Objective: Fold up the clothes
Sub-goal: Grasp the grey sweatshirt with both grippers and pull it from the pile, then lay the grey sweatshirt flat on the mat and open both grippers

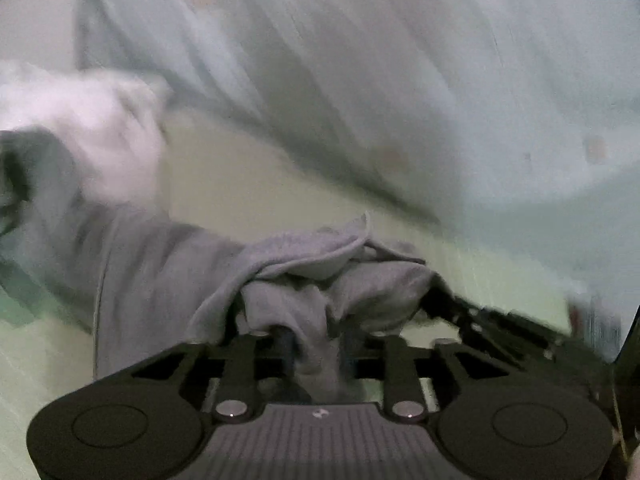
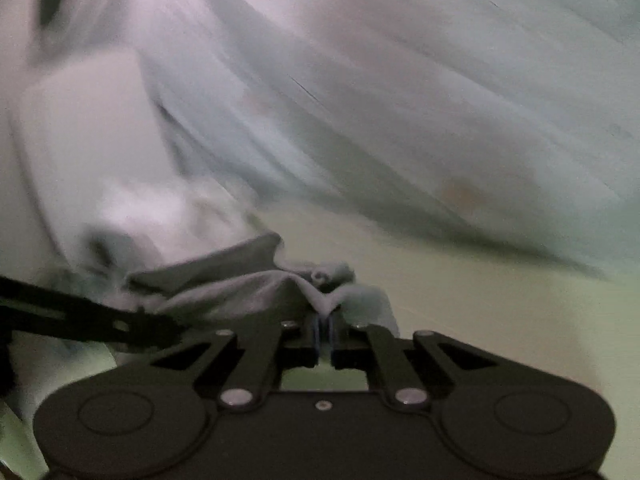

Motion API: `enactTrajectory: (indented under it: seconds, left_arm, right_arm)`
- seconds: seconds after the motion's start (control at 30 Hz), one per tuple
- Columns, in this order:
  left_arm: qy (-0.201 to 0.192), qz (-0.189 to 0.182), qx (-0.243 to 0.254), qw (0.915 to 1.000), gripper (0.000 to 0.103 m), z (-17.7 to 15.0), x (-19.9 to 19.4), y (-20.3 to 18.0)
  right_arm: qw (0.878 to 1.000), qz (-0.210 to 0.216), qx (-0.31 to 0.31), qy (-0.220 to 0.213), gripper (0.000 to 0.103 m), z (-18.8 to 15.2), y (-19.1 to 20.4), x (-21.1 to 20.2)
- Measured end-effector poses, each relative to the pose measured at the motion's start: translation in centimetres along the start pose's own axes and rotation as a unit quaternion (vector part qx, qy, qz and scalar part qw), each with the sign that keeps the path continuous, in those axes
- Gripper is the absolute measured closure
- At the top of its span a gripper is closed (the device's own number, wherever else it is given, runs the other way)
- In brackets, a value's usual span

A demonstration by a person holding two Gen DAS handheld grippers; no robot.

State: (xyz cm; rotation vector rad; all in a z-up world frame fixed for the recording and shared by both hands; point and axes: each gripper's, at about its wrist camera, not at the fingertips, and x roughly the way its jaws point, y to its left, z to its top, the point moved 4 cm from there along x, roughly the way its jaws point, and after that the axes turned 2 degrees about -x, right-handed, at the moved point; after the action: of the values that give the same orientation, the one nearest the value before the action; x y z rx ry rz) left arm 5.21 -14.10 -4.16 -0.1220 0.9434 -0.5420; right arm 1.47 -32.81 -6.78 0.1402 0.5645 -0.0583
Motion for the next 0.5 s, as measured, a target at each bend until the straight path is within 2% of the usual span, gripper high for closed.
enactTrajectory:
  seconds: [0.03, 0.07, 0.1, 0.13, 0.17, 0.2, 0.27, 0.47, 0.5]
  left_arm:
    - [0.019, 0.002, 0.017, 0.9997, 0.059, -1.6, 0.5, -1.4]
    - [0.038, 0.003, 0.034, 0.9987, 0.051, -3.1, 0.9, -2.8]
    - [0.057, 0.005, 0.052, 0.997, 0.048, -4.7, 1.3, -4.2]
    - [0.06, 0.01, 0.053, 0.9967, 0.041, -5.7, 1.1, -4.7]
    - [0.063, 0.015, 0.054, 0.9964, 0.036, -6.6, 0.8, -5.2]
    - [0.066, 0.02, 0.054, 0.9961, 0.033, -7.5, 0.5, -5.8]
    - [0.066, 0.034, 0.04, 0.9965, 0.033, -8.1, 0.1, -5.6]
    - [0.049, 0.105, 0.007, 0.9933, 0.032, -8.2, -0.9, -4.1]
    - [0.044, 0.112, 0.005, 0.9927, 0.03, -8.1, -1.0, -3.4]
  right_arm:
    - [0.999, -0.038, 0.001, 0.03, 0.093, -2.1, -2.2, -0.9]
    - [0.997, -0.065, 0.011, 0.045, 0.091, -3.7, -3.8, -2.1]
    - [0.994, -0.091, 0.021, 0.058, 0.085, -5.2, -5.3, -3.2]
    - [0.99, -0.117, 0.031, 0.071, 0.07, -6.8, -6.9, -4.4]
    - [0.988, -0.122, 0.056, 0.072, 0.063, -7.7, -8.0, -5.6]
    - [0.988, -0.12, 0.072, 0.072, 0.057, -8.5, -8.6, -6.5]
    - [0.986, -0.114, 0.101, 0.071, 0.057, -9.9, -9.8, -8.1]
    - [0.99, -0.072, 0.102, 0.072, 0.055, -10.9, -8.4, -8.8]
    - [0.99, -0.063, 0.105, 0.075, 0.054, -11.0, -8.0, -8.8]
